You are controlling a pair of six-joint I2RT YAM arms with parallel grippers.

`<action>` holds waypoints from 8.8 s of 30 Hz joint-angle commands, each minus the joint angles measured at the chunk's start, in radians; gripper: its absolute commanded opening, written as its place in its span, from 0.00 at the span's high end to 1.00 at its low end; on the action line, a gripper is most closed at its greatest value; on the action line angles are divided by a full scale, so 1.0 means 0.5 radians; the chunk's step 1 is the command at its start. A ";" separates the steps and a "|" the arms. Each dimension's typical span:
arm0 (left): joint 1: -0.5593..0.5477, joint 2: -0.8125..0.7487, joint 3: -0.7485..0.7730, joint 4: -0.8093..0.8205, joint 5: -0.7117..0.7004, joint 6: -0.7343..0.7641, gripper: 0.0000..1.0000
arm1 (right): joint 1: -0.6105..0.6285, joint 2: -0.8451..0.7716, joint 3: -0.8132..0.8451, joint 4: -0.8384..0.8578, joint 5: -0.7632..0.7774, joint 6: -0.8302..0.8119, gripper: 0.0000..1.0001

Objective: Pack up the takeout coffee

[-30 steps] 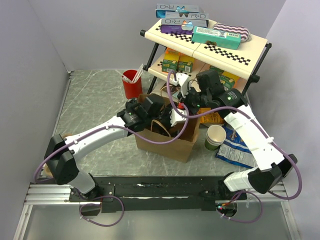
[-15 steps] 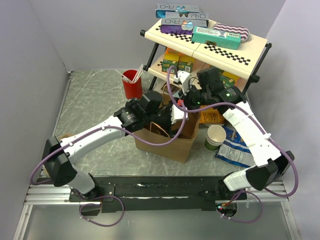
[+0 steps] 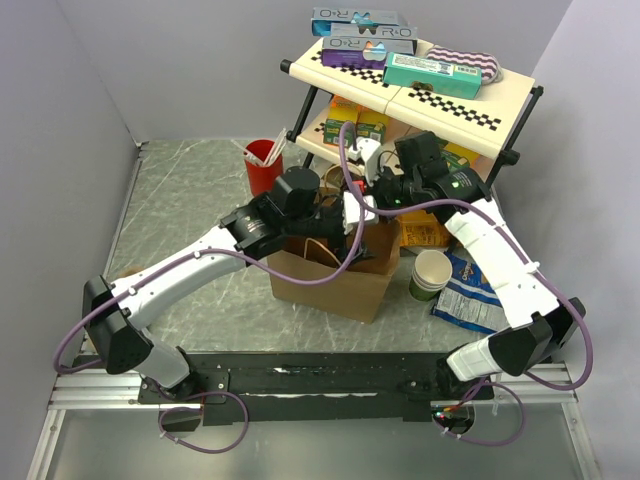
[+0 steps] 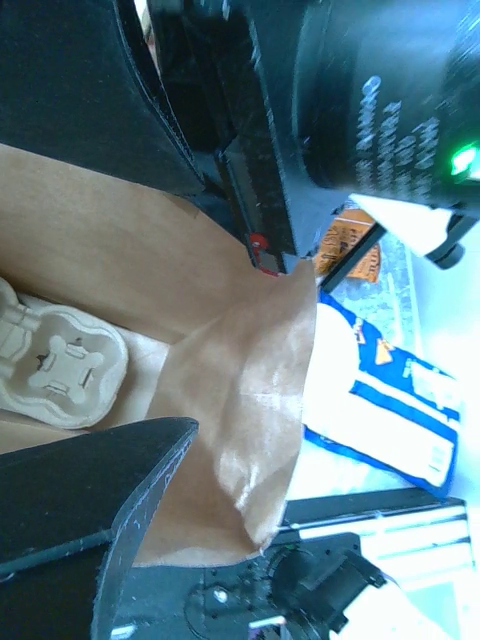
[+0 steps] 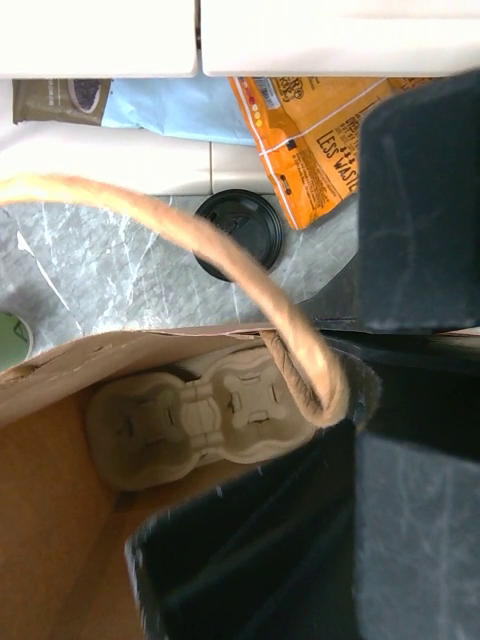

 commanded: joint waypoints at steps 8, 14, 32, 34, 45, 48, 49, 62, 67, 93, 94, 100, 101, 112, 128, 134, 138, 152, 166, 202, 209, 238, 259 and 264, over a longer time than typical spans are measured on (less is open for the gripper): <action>-0.012 -0.124 0.207 0.151 0.137 -0.213 0.00 | -0.025 0.058 0.096 -0.061 -0.030 0.044 1.00; -0.009 -0.185 0.237 0.133 0.085 -0.176 0.01 | -0.031 0.058 0.099 -0.049 -0.043 0.050 1.00; 0.028 -0.400 0.587 0.010 -0.268 -0.103 0.01 | -0.034 0.040 0.090 -0.024 -0.049 0.060 1.00; 0.037 -0.434 0.593 0.019 -0.335 -0.069 0.01 | -0.031 0.034 0.090 -0.024 -0.049 0.054 1.00; 0.539 -0.456 0.784 -0.297 -0.777 -0.025 0.03 | -0.034 0.009 0.261 -0.064 -0.083 0.063 0.42; 0.760 -0.428 0.787 -0.493 -0.680 -0.163 0.03 | -0.031 -0.003 0.323 -0.092 -0.086 0.060 0.33; 0.803 -0.419 0.781 -0.581 -0.555 -0.212 0.03 | -0.034 -0.009 0.338 -0.095 -0.080 0.060 0.29; 0.914 -0.462 0.379 -0.843 0.008 -0.437 0.03 | -0.034 -0.104 0.458 -0.040 0.098 0.096 0.22; 0.963 -0.278 0.491 -0.975 -0.262 -0.446 0.03 | -0.040 -0.147 0.412 -0.027 0.160 0.078 0.22; 1.276 0.780 0.986 -1.441 -0.559 -0.271 0.00 | -0.037 -0.055 0.424 -0.190 0.258 0.054 0.23; 1.276 0.805 0.992 -1.435 -0.566 -0.283 0.01 | -0.037 -0.049 0.427 -0.202 0.270 0.057 0.23; 1.249 0.897 0.998 -1.319 -0.602 -0.314 0.01 | -0.040 -0.052 0.391 -0.224 0.292 0.060 0.23; 1.224 0.907 0.998 -1.316 -0.624 -0.323 0.01 | -0.034 -0.055 0.387 -0.224 0.295 0.057 0.23; 1.101 1.054 1.038 -1.365 -0.787 -0.351 0.01 | -0.037 -0.028 0.357 -0.239 0.298 0.051 0.22; 1.058 1.161 1.069 -1.374 -0.894 -0.394 0.01 | -0.037 0.025 0.381 -0.273 0.267 0.054 0.22; 1.058 1.143 1.051 -1.386 -0.885 -0.403 0.01 | -0.037 0.022 0.372 -0.267 0.261 0.057 0.22; 1.058 1.121 1.032 -1.392 -0.882 -0.400 0.01 | -0.034 0.003 0.344 -0.254 0.258 0.063 0.22; 1.055 1.097 1.011 -1.392 -0.875 -0.394 0.15 | -0.037 -0.006 0.329 -0.245 0.252 0.072 0.22; 1.052 1.039 0.989 -1.401 -0.943 -0.366 0.33 | -0.037 0.000 0.326 -0.233 0.252 0.072 0.22; 1.399 0.244 1.102 -1.886 -0.609 -0.035 0.99 | -0.037 0.104 0.424 -0.214 0.102 -0.081 0.28; 1.414 -0.120 1.048 -1.647 -0.081 0.051 0.99 | -0.037 0.117 0.400 -0.218 0.037 -0.140 0.48; 1.028 -0.213 1.167 -1.610 0.714 0.290 0.99 | -0.037 0.101 0.403 -0.187 -0.067 -0.042 1.00; 0.687 -0.011 1.075 -1.690 0.511 0.600 0.99 | 0.153 -0.052 0.412 -0.202 -0.012 -0.035 1.00; 0.669 -0.004 1.096 -1.717 0.499 0.628 0.99 | 0.178 -0.086 0.393 -0.199 0.040 -0.017 1.00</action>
